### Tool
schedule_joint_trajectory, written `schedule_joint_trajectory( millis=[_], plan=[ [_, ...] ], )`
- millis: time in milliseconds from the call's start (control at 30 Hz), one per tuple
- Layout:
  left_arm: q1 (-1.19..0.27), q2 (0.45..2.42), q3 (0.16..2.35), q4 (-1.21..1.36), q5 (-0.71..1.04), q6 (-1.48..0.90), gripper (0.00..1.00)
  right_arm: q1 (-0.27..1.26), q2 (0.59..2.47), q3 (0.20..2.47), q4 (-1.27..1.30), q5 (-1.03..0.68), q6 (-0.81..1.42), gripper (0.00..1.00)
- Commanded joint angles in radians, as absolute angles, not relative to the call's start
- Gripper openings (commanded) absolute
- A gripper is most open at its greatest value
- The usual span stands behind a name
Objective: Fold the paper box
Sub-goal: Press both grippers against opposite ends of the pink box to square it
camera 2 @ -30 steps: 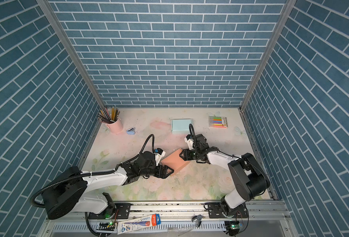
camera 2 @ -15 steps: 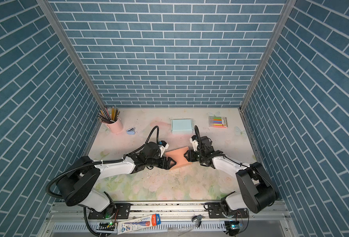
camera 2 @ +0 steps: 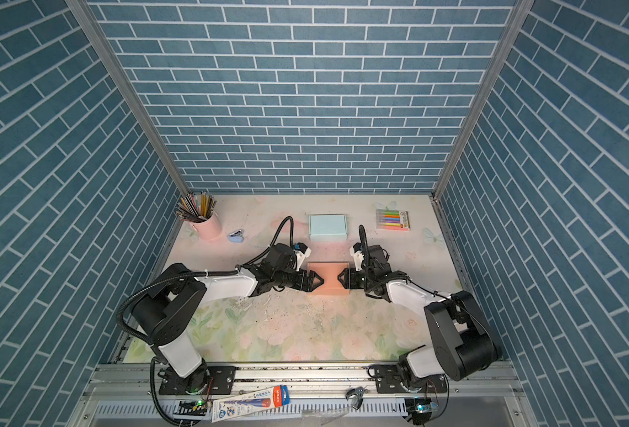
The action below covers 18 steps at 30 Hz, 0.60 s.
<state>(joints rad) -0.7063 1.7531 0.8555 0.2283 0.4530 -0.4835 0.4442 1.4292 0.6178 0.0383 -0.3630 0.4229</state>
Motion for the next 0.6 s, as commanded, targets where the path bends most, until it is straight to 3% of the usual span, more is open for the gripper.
schedule_joint_trajectory(
  millis=[0, 167, 400, 567],
  plan=[
    [-0.713, 1.774, 0.889, 0.308, 0.530, -0.472, 0.88, 0.445, 1.450, 0.619, 0.094, -0.431, 0.438, 0.52],
    [-0.703, 1.781, 0.875, 0.314, 0.527, -0.475, 0.88, 0.439, 1.461, 0.621, 0.100, -0.434, 0.436, 0.54],
    [-0.690, 1.778, 0.861, 0.313, 0.526, -0.480, 0.88, 0.437, 1.433, 0.628, 0.069, -0.392, 0.427, 0.65],
    [-0.654, 1.753, 0.824, 0.314, 0.495, -0.492, 0.88, 0.434, 1.400, 0.626, 0.045, -0.343, 0.423, 0.83]
  ],
)
